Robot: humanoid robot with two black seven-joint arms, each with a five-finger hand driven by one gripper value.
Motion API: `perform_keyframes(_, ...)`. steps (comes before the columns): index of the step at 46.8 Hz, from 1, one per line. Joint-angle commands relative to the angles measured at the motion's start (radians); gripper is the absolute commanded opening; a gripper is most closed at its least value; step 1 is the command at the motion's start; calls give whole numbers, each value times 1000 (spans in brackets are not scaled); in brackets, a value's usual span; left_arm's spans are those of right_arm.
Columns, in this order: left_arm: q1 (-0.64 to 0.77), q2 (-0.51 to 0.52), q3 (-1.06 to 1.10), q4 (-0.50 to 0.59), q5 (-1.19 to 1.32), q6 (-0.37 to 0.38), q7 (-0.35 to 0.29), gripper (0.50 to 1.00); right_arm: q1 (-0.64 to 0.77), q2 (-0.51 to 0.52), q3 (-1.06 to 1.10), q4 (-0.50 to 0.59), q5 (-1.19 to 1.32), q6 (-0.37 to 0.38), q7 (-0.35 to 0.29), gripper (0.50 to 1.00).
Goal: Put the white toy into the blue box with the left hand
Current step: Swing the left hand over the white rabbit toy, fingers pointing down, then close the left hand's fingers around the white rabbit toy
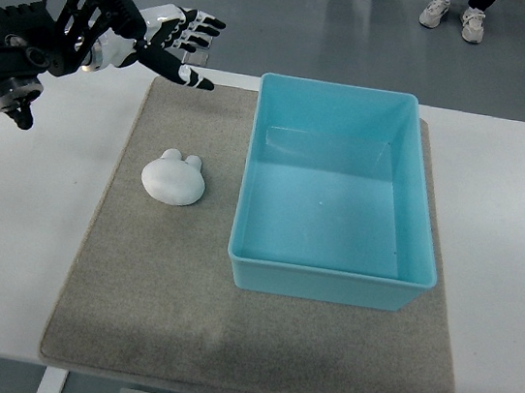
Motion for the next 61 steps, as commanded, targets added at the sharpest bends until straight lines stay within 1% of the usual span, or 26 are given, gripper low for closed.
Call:
perform_keyframes(1, -19, 36, 21, -29, 83, -76, -1, 928, 0, 0, 0, 0, 0, 0, 0, 936)
perform_keyframes(4, -22, 54, 21, -44, 158, -114, -1, 926, 0, 0, 0, 0, 0, 0, 0, 936)
perform_keyframes(9, -28, 64, 21, -53, 253, -154, -2, 928, 0, 0, 0, 0, 0, 0, 0, 936)
perform_keyframes(15, -47, 70, 21, -59, 289, -255, -18, 928, 0, 0, 0, 0, 0, 0, 0, 936)
perform_keyframes(17, -51, 70, 21, -58, 298, -275, -22, 928, 0, 0, 0, 0, 0, 0, 0, 936)
perform_keyframes(25, -59, 58, 21, -59, 313, -297, -24, 930, 0, 0, 0, 0, 0, 0, 0, 936)
perform_keyframes(30, -51, 51, 21, -58, 316, -332, -24, 936, 0, 0, 0, 0, 0, 0, 0, 936)
perform_keyframes(45, -42, 24, 20, -58, 436, -332, -22, 932, 0, 0, 0, 0, 0, 0, 0, 936)
perform_keyframes(52, -31, 22, 15, -58, 525, -295, -22, 926, 0, 0, 0, 0, 0, 0, 0, 936)
perform_keyframes(59, -24, 22, 16, -72, 566, -292, -22, 921, 0, 0, 0, 0, 0, 0, 0, 936)
perform_keyframes(61, -24, 22, 16, -72, 583, -291, -22, 913, 0, 0, 0, 0, 0, 0, 0, 936)
